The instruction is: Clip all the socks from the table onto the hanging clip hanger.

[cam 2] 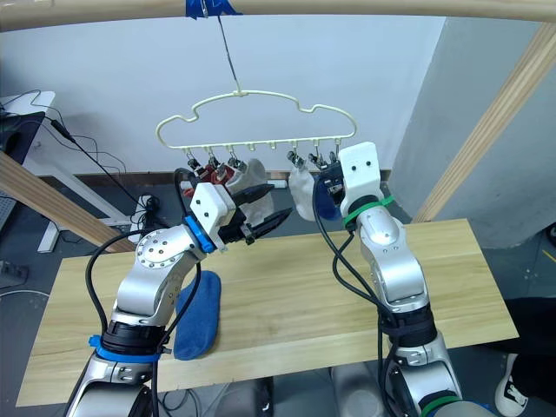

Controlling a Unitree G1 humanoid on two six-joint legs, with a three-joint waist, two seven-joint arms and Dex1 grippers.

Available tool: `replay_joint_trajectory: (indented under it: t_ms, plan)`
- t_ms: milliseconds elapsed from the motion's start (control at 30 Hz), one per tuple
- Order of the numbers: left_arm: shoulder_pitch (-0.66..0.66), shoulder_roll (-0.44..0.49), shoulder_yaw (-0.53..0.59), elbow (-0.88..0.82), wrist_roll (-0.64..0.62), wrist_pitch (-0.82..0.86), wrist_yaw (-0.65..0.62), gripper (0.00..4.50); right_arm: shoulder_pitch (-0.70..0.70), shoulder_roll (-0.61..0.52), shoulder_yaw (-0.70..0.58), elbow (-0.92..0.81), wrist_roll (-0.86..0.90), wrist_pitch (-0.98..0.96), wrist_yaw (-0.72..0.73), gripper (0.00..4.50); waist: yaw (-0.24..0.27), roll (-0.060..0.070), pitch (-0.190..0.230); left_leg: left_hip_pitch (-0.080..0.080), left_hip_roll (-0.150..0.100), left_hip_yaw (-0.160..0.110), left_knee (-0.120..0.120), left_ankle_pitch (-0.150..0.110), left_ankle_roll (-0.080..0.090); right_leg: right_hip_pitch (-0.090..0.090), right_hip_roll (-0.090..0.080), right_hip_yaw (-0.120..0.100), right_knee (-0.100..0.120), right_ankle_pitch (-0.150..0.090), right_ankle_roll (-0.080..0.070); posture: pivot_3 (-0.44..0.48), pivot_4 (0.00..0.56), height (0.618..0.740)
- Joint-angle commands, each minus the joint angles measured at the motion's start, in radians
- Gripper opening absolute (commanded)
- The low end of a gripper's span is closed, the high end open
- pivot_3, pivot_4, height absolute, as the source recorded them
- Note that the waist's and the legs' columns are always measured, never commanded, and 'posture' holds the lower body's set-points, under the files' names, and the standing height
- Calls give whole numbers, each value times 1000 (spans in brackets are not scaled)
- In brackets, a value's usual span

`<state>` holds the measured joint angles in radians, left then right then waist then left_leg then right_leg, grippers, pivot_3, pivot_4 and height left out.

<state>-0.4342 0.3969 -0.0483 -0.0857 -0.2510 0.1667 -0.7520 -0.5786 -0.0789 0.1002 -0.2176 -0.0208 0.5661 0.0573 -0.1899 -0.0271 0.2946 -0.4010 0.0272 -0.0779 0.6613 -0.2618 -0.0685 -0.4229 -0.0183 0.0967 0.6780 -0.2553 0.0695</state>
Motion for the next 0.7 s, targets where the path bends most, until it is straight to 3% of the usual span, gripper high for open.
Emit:
replay_joint_trajectory:
  t_ms: [33, 700]
  plan:
    - [7, 5, -2, -33, 3, -23, 1, 3038, -12, 4, -18, -31, -16, -24, -22, 2521, 0, 0, 0, 0, 0, 0, 0, 0, 0, 0, 0, 0, 0, 0, 0, -176, 210, 740]
    - [8, 2, -18, -31, 13, -34, -2, 3038, -36, 49, -80, -29, 55, 66, -2, 2521, -1, 0, 0, 0, 0, 0, 1, 0, 0, 0, 0, 0, 1, 0, 0, -179, 213, 740]
